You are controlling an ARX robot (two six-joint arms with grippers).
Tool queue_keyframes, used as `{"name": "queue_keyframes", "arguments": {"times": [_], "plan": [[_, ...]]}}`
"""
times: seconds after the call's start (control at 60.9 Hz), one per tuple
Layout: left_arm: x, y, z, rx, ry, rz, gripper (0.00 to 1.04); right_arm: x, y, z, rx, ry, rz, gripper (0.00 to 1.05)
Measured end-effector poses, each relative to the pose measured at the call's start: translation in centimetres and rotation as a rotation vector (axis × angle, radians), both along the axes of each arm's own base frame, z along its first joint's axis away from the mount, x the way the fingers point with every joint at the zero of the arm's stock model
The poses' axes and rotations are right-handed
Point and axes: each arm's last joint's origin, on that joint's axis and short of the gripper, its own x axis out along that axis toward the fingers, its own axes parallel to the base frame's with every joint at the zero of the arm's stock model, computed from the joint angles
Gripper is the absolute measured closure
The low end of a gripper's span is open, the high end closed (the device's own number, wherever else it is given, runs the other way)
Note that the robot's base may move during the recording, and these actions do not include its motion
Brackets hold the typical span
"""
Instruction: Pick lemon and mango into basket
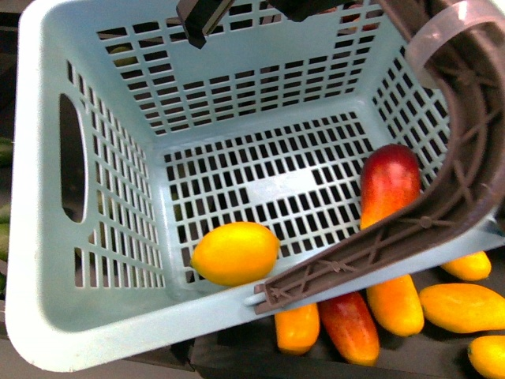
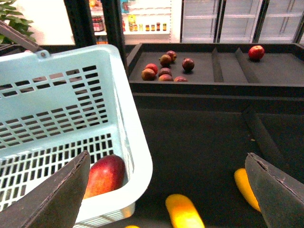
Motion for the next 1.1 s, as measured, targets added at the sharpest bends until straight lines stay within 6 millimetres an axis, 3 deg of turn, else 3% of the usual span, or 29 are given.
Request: {"name": "queue_keyframes", "arguments": {"times": [1.1], "plan": [[0.29, 0.30, -0.04, 0.014, -0.011, 0.032, 0.77, 0.00, 0.00, 0.00, -0.001, 0.000, 0.001, 0.09]]}}
